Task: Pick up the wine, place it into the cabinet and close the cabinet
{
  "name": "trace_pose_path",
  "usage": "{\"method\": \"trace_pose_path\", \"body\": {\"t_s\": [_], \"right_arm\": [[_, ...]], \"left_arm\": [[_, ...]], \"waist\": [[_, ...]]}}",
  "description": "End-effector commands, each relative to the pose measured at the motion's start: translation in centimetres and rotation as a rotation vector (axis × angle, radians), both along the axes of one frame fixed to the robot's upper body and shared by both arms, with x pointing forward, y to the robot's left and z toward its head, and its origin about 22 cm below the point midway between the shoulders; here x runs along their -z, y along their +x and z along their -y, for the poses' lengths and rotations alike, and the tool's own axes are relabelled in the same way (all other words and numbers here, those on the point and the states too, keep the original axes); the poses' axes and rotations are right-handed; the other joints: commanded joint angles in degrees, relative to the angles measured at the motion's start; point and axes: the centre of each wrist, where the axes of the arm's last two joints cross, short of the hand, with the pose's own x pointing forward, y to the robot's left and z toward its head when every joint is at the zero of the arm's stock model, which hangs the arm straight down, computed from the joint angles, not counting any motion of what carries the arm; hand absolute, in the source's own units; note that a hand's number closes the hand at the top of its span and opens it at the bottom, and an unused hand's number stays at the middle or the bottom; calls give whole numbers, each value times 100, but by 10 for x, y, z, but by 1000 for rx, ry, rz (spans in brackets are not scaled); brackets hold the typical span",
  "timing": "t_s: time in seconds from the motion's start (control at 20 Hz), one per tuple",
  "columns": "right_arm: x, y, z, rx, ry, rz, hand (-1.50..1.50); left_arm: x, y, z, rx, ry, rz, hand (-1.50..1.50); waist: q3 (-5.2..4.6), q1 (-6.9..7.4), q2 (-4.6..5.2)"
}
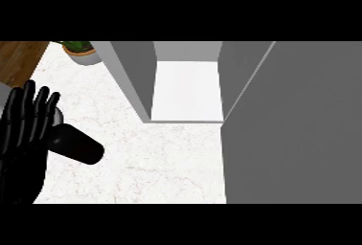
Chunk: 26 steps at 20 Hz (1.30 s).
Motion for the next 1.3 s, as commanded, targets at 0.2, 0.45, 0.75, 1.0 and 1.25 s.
{"method": "trace_pose_path", "body": {"t_s": [0.2,0.45,0.75,1.0,1.25], "right_arm": [[-1,-22,15,1,6,12,-150],[6,-29,9,-257,48,-209,-150],[-12,-45,3,-282,38,-213,-150],[-21,-49,8,-270,48,-196,-150],[-26,-50,21,-277,40,-214,-150]], "left_arm": [[-16,44,-44,-326,52,-3,-150],[-15,56,-34,-241,-328,-200,-150],[-37,76,-46,-261,-345,-205,-150],[-46,96,-23,-266,-325,-213,-150],[-41,99,-18,-259,-329,-195,-150]], "waist": [[122,-127,-162],[120,-73,-172],[117,-22,-168],[118,-32,-165],[117,-33,-164]]}}
